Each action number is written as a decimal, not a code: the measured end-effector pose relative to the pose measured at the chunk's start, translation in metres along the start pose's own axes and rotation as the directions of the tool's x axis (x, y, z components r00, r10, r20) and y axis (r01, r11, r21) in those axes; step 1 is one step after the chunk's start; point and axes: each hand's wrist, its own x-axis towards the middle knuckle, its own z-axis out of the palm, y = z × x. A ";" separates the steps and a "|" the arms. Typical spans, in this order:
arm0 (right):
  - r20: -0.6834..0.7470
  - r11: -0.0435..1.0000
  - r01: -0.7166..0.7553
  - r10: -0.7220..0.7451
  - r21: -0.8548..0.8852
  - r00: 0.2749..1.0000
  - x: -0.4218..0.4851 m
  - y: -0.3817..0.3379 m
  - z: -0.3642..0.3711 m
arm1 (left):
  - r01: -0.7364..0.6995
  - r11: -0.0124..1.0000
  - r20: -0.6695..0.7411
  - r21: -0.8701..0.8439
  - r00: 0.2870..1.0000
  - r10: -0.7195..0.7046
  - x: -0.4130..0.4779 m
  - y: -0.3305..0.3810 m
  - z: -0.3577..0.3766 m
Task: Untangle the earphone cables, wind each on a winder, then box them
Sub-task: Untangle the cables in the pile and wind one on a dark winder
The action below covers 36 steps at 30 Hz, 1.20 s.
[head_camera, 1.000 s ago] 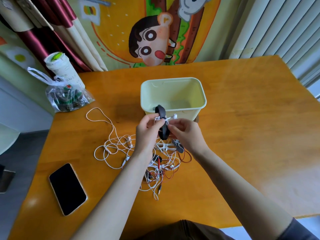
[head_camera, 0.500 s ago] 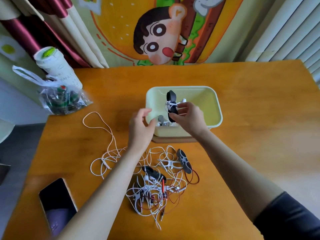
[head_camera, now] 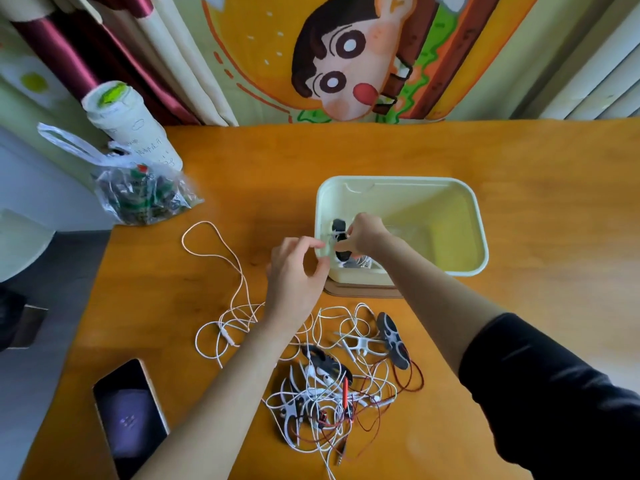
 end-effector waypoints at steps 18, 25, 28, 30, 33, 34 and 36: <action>-0.595 0.806 0.584 -0.420 0.103 0.685 -0.114 0.025 0.045 | -0.052 0.982 -0.020 0.183 0.998 0.057 -0.053 0.003 0.002; -0.091 0.933 0.289 -0.314 -0.215 0.945 -0.123 0.090 0.102 | -0.046 0.968 0.383 0.247 0.922 -0.053 -0.114 -0.028 0.020; -0.072 0.915 0.307 -0.336 -0.262 0.939 -0.130 0.095 0.112 | -0.040 0.962 0.436 0.271 0.896 -0.085 -0.128 -0.036 0.024; -0.064 0.894 0.339 -0.372 -0.294 0.926 -0.138 0.093 0.119 | -0.044 0.953 0.429 0.301 0.899 -0.093 -0.133 -0.041 0.025; -0.103 0.901 0.388 -0.411 -0.193 0.906 -0.149 0.088 0.129 | -0.022 0.955 0.409 0.295 0.907 -0.105 -0.138 -0.043 0.023; -0.108 0.913 0.399 -0.407 -0.090 0.907 -0.154 0.084 0.131 | -0.004 0.965 0.396 0.264 0.912 -0.105 -0.139 -0.040 0.021; -0.101 0.901 0.425 -0.416 0.085 0.904 -0.160 0.077 0.132 | -0.001 0.982 0.362 0.190 0.930 -0.069 -0.138 -0.032 0.019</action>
